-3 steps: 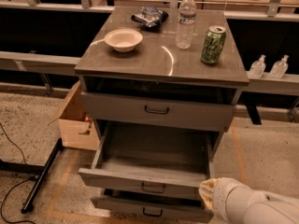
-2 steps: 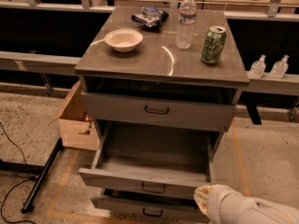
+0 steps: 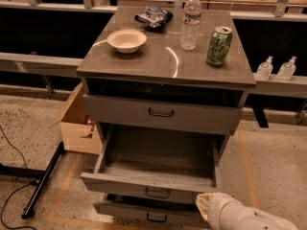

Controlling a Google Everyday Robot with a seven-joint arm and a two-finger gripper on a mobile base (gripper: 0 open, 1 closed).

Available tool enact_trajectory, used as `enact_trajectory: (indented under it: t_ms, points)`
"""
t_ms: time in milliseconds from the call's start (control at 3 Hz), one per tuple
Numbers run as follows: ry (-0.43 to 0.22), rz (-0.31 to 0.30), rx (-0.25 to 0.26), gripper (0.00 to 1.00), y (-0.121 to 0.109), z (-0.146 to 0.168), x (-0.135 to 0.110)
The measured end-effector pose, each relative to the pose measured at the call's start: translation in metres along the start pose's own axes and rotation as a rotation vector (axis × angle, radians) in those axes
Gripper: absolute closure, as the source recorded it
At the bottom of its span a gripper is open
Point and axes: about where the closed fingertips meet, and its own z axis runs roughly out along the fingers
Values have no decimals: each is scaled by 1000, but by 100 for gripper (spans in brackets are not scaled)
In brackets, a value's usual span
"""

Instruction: Close middle drawer

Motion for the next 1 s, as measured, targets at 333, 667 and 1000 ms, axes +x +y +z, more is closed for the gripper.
enact_trajectory:
  t_ms: [333,667,1000]
  points:
    - [16,6,-4,100,9,10,10]
    - [19,-13,10,100,22,45,19]
    - [37,-27,32,100,36,76,33]
